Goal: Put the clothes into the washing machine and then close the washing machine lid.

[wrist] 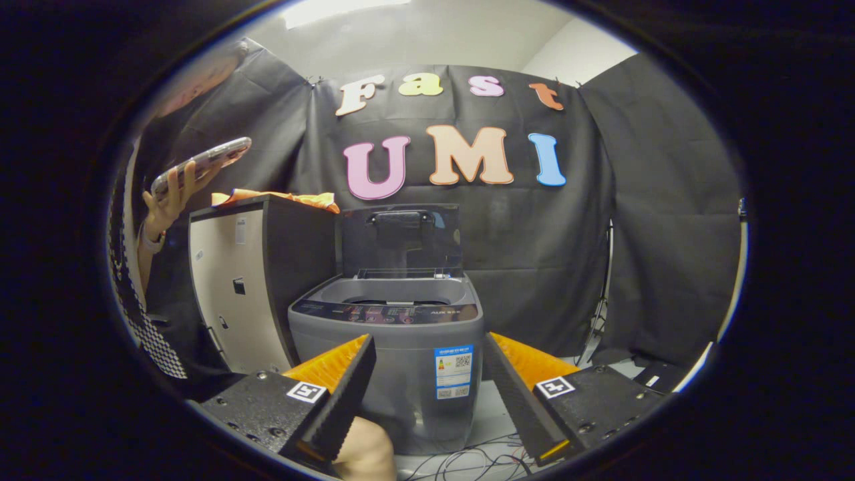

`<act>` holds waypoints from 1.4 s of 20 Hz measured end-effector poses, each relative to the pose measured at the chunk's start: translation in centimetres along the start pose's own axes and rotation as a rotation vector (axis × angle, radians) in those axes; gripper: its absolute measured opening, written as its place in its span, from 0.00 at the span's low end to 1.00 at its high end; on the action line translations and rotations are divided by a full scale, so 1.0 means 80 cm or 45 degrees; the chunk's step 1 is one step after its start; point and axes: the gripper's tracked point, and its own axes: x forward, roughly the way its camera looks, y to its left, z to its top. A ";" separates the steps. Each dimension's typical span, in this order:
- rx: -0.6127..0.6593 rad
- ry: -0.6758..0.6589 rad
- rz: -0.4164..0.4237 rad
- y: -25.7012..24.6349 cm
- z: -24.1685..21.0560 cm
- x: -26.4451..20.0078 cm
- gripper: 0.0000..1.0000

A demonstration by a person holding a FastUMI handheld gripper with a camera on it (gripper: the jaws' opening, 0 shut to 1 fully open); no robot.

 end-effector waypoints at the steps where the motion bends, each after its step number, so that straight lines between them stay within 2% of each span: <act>1: 0.000 -0.001 0.000 0.000 0.000 0.000 0.98; 7: 0.060 -0.039 -0.046 0.008 0.018 0.016 0.98; 9: 0.097 -0.107 -0.030 0.028 0.061 0.035 0.97; 13: 0.127 -0.140 0.014 0.072 0.139 0.085 0.97; 19: 0.014 -0.195 0.195 0.203 0.273 0.169 0.96; 24: -0.056 -0.130 0.394 0.341 0.323 0.242 0.97; 28: -0.061 -0.042 0.525 0.440 0.337 0.293 0.97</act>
